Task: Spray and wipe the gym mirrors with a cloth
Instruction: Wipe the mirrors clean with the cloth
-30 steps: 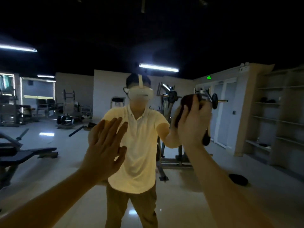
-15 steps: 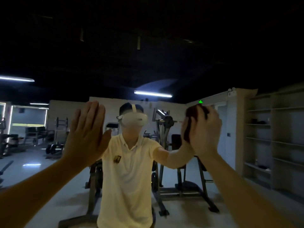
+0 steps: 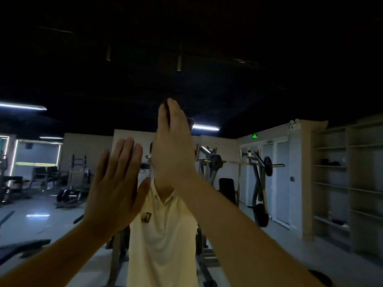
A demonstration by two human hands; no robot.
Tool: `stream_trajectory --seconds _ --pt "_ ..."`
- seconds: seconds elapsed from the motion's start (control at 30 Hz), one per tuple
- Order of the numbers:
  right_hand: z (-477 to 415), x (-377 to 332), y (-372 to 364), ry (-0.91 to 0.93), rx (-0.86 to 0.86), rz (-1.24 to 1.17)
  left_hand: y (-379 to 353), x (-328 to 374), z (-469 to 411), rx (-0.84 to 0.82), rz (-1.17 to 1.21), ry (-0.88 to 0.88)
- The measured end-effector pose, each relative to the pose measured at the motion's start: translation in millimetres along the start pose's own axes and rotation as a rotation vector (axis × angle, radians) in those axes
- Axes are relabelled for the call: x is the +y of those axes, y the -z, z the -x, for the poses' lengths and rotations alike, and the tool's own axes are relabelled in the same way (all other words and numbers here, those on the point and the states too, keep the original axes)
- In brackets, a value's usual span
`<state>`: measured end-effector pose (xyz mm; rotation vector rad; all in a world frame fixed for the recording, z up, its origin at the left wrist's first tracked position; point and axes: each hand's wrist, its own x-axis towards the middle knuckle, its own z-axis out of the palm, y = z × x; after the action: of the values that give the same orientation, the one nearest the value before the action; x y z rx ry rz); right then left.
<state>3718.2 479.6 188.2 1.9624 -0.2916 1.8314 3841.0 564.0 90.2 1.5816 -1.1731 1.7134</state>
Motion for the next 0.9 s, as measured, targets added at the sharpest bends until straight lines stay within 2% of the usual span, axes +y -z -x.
stream_trajectory --seconds 0.07,0.13,0.2,0.3,0.4,0.5,0.57,0.7,0.77,0.83,0.9 --pt "-1.7 31.3 9.2 0.1 -0.016 0.054 0.0 0.0 -0.4 -0.01 0.001 0.0" --pt "-1.9 73.3 31.8 0.106 -0.016 0.214 -0.7 -0.7 0.1 -0.018 -0.006 0.004" --pt "-3.0 123.2 59.3 0.007 0.018 0.288 -1.6 -0.3 0.7 -0.024 -0.013 0.006" --pt "-3.8 185.4 96.2 -0.251 0.075 0.318 -1.0 0.6 -0.2 -0.014 -0.008 0.006" --pt "-15.2 185.7 93.4 -0.49 0.193 0.276 0.1 2.2 -0.8 -0.003 -0.008 0.009" --pt "-30.0 128.3 57.8 -0.539 0.225 0.271 -0.6 3.2 0.2 0.004 -0.006 0.01" --pt "-32.3 73.3 32.6 -0.442 0.191 0.224 -0.8 2.6 0.1 0.004 -0.002 0.013" --pt "-16.8 -17.5 0.7 -0.071 0.025 0.118 0.4 1.6 0.4 -0.013 0.0 0.014" --pt "-9.7 -21.2 -3.3 0.098 -0.023 0.128 0.3 1.2 0.5 -0.02 -0.001 0.007" --pt "-8.9 6.5 4.2 0.225 -0.023 0.179 -0.6 0.3 0.2 -0.02 0.001 0.007" --pt "-7.5 44.9 19.1 0.254 -0.047 0.24 -1.5 -0.6 0.4 -0.015 -0.003 0.014"
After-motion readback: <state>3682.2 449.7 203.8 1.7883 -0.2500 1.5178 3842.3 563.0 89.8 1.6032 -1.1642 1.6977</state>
